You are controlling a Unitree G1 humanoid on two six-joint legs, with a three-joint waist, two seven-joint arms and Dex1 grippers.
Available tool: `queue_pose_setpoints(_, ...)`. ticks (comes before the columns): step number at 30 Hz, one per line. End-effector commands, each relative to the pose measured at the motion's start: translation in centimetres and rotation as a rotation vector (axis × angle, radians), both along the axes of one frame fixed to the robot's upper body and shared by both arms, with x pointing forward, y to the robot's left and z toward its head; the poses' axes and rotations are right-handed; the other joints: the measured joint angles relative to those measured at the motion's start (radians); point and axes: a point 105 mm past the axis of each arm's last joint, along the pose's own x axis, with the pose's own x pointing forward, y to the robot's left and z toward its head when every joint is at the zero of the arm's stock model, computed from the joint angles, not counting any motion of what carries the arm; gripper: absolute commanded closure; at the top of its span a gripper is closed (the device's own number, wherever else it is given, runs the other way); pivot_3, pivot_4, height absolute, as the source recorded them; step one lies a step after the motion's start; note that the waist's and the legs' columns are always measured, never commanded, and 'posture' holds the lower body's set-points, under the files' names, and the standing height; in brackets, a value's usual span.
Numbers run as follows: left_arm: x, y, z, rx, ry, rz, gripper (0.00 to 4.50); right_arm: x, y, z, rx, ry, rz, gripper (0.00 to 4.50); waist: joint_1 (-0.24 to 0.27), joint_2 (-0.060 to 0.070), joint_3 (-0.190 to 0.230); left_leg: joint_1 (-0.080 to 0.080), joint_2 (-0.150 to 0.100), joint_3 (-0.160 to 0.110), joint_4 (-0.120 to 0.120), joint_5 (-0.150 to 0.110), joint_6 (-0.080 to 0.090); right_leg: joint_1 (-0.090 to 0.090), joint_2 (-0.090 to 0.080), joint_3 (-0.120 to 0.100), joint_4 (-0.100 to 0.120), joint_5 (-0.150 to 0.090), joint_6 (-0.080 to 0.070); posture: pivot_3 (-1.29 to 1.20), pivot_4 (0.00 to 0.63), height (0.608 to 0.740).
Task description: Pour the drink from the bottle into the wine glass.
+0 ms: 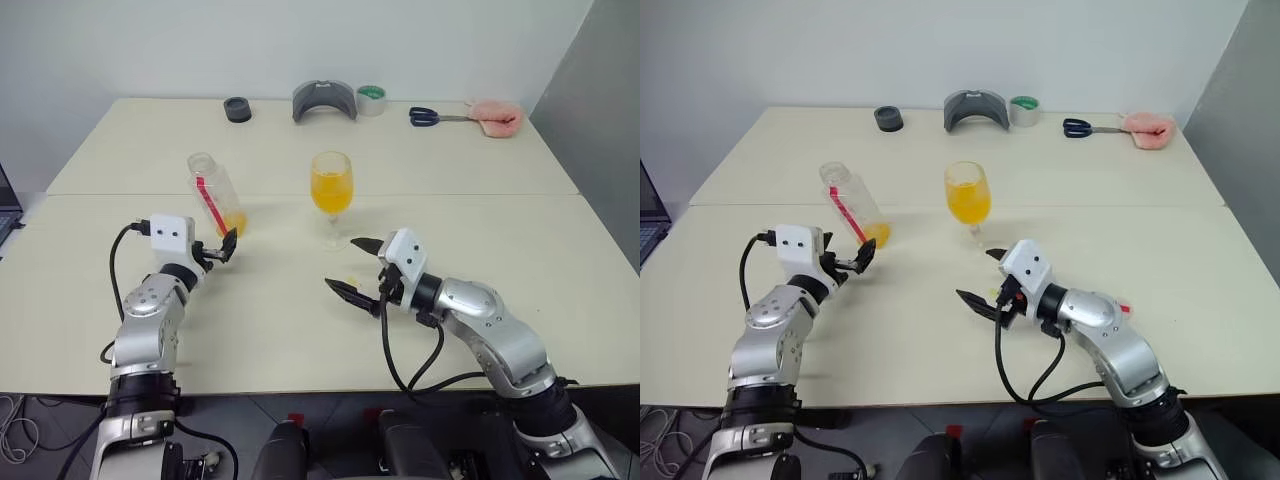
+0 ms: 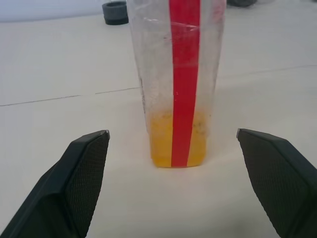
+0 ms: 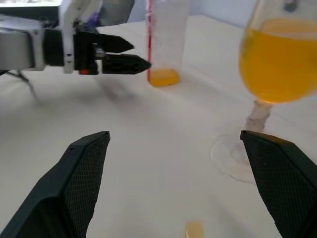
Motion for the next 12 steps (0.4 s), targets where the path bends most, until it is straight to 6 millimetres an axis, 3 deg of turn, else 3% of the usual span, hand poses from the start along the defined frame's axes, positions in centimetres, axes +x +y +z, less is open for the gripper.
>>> queue_pose_setpoints(1, -1.4, -0.1, 1.3, 0.013, -0.050, 0.042, 0.07, 1.1, -2.5, 0.4, 0.080, -0.070, -0.180, 0.00, 0.000, 0.000, 0.000, 0.000, 0.000, 0.000, 0.000, 0.000, 0.000, 0.000, 0.000, 0.000, 0.000, 0.000, 0.000, 0.00, 0.150, 0.740)
queue_pose_setpoints(5, -3.2, -1.0, 0.4, 0.022, -0.038, 0.053, 0.07, 2.1, -5.0, -0.5, 0.182, -0.072, -0.401, 0.00, 0.000, -0.001, -0.001, 0.001, 0.001, 0.001, -0.001, 0.000, 0.000, 0.000, 0.000, 0.001, 0.000, 0.000, 0.000, 0.00, 0.150, 0.740)
queue_pose_setpoints(12, -4.2, -1.6, 0.4, 0.003, -0.071, 0.045, 0.07, 2.5, -5.6, -1.1, 0.238, -0.070, -0.494, 0.00, 0.003, -0.001, -0.001, 0.002, 0.000, 0.002, -0.001, 0.000, 0.000, 0.001, 0.001, 0.001, 0.000, 0.000, 0.000, 0.00, 0.150, 0.740)
